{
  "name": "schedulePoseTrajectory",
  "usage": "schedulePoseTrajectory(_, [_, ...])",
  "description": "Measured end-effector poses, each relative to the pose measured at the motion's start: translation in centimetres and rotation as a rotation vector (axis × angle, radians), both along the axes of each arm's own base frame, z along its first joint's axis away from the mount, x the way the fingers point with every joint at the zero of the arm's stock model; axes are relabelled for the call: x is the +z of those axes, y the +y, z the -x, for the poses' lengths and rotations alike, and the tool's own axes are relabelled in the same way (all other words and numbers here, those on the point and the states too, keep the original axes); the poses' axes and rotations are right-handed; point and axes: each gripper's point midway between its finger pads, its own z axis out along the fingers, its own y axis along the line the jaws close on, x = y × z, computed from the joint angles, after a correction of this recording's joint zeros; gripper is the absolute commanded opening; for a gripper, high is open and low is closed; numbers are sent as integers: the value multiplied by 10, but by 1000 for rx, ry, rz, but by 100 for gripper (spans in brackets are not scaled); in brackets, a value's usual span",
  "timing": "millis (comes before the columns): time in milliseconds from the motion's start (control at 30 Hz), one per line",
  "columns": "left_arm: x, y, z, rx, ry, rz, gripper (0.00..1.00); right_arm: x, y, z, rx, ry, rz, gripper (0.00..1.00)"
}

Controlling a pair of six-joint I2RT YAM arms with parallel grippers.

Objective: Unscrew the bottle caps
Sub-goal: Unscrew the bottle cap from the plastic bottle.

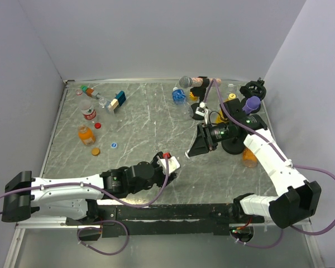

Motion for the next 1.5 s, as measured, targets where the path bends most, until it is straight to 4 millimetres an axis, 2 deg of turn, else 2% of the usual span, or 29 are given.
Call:
schedulePoseTrajectory(167, [0, 1, 0, -1, 2, -2, 1, 0, 1, 2, 27, -26, -3, 26])
schedulePoseTrajectory(333, [8, 3, 5, -17, -1, 43, 1, 9, 3, 6, 111, -102, -35, 20])
schedulePoseTrajectory(500, [16, 7, 15, -67, 8, 110, 1, 17, 7, 18, 274, -265, -75, 20])
schedulePoseTrajectory(667, [12, 8, 23, -94, 39, 121, 1, 17, 12, 26, 456, -500, -85, 20])
schedulePoseTrajectory(800, [12, 7, 25, -105, 44, 121, 1, 19, 12, 27, 543, -675, -88, 25])
schedulePoseTrajectory(867, [14, 7, 25, -108, 42, 127, 1, 20, 11, 28, 566, -731, -86, 31])
schedulePoseTrajectory(967, [15, 8, 26, -109, 42, 131, 1, 21, 12, 27, 575, -747, -87, 60])
schedulePoseTrajectory(1067, [12, 10, 26, -108, 45, 126, 1, 20, 12, 23, 552, -715, -60, 80])
schedulePoseTrajectory(1200, [6, 13, 26, -106, 52, 107, 1, 42, 14, 10, 490, -719, -30, 99])
schedulePoseTrajectory(1367, [4, 15, 25, -96, 52, 97, 1, 82, 12, 7, 376, -726, -43, 99])
schedulePoseTrajectory(1500, [3, 17, 20, -62, 49, 90, 1, 79, 6, 4, 220, -575, 4, 99])
